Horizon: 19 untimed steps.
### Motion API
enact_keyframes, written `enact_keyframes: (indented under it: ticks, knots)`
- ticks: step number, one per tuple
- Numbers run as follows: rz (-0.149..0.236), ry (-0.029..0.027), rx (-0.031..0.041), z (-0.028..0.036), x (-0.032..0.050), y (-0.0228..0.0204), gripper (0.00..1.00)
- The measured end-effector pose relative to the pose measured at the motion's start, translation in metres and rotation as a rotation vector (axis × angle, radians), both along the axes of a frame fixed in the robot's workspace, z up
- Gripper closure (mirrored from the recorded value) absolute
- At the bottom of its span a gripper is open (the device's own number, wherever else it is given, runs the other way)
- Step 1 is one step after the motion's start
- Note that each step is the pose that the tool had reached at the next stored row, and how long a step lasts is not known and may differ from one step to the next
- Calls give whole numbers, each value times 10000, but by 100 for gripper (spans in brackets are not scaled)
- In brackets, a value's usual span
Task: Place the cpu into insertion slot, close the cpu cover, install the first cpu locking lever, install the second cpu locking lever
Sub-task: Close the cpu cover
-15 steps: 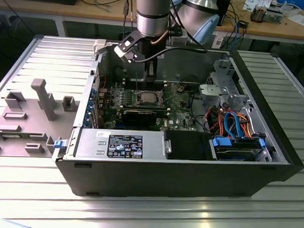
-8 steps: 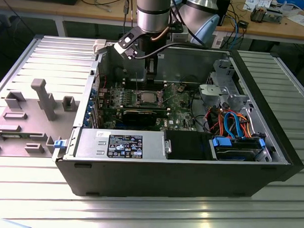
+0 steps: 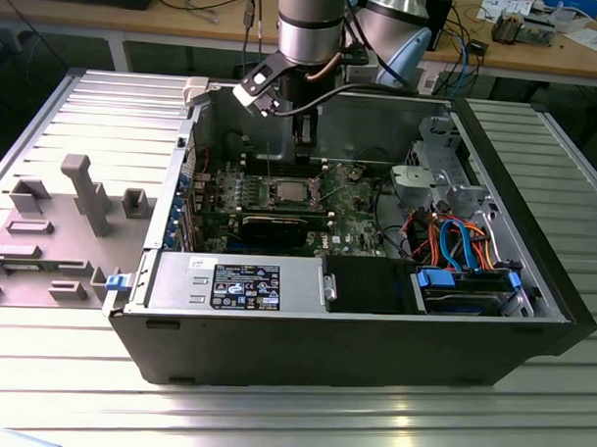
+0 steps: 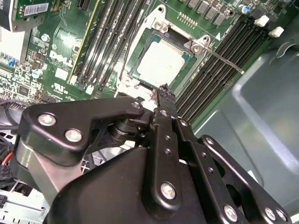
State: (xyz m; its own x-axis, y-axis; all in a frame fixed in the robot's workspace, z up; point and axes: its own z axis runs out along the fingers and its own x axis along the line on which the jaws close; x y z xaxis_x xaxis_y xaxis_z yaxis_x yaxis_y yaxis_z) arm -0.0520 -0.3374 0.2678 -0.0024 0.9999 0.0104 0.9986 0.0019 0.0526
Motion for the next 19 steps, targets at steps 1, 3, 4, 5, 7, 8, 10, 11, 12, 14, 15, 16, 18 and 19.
enact_keyframes:
  ticks: [1, 3, 4, 5, 7, 8, 10, 11, 12, 14, 15, 16, 18, 19]
  knots:
    - [0, 0, -2, 0, 3, 1, 89]
    - [-1, 0, -4, 0, 7, 1, 89]
    - [-1, 0, -6, 0, 8, 1, 89]
    - [-1, 0, -7, 0, 9, 1, 89]
    - [-1, 0, -7, 0, 11, 1, 89]
    - [0, 0, -8, 0, 11, 1, 89]
    - [0, 0, -8, 0, 12, 1, 89]
    - [2, 0, -8, 0, 15, 1, 89]
    - [2, 0, -8, 0, 21, 2, 89]
    - [1, 0, -8, 0, 37, 2, 89]
    - [0, 0, -7, 0, 46, 2, 89]
    - [0, -1, -8, 0, 51, 1, 89]
    - [1, 0, -8, 0, 57, 1, 89]
    - [0, 1, -9, 0, 68, 1, 89]
